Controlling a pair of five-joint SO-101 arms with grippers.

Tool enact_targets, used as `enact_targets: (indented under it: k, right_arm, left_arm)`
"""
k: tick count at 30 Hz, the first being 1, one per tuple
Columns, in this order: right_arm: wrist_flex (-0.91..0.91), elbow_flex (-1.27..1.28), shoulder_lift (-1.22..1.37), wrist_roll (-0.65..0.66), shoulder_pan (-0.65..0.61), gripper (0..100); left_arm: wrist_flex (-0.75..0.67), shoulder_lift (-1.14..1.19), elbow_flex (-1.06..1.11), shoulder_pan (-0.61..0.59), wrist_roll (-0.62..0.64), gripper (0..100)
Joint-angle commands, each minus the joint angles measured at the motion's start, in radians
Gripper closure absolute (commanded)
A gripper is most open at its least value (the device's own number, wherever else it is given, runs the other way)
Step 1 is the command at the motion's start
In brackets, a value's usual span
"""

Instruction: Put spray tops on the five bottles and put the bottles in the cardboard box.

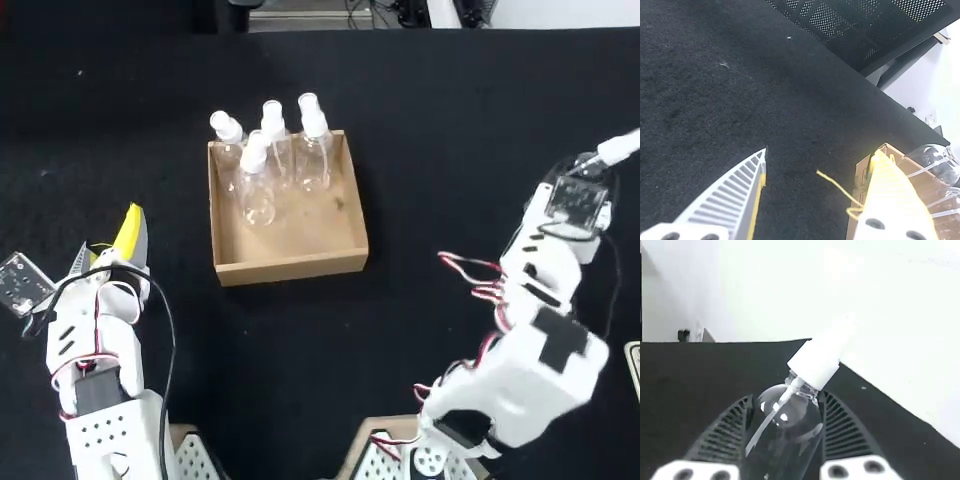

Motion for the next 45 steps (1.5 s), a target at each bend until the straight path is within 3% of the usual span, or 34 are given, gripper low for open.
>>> enact_targets:
  k: [1, 11, 20, 25, 37, 42, 45]
  right_arm:
    - [-0.181, -0.064, 0.056, 0.005, 0.017, 98.8]
    - [-0.433, -0.064, 0.275, 0.005, 0.011, 98.4]
    - [-0.433, -0.061, 0.291, 0.011, -0.008, 98.2]
    - [-0.428, -0.056, 0.297, 0.127, -0.061, 98.2]
    - [-0.427, -0.031, 0.298, 0.138, -0.081, 97.9]
    - [-0.427, -0.008, 0.298, 0.130, -0.084, 85.1]
    - [-0.427, -0.008, 0.298, 0.130, -0.086, 85.0]
  left_arm:
    - [-0.026, -0.012, 0.022, 0.004, -0.011, 69]
    - [-0.026, -0.012, 0.022, 0.004, -0.011, 69]
    - [-0.026, -0.012, 0.022, 0.004, -0.011, 69]
    - [-0.026, -0.012, 0.022, 0.004, -0.011, 69]
    - [-0.026, -0.012, 0.022, 0.004, -0.011, 69]
    - [-0.026, -0.012, 0.022, 0.004, -0.011, 69]
    - [-0.026, -0.012, 0.022, 0.004, -0.011, 69]
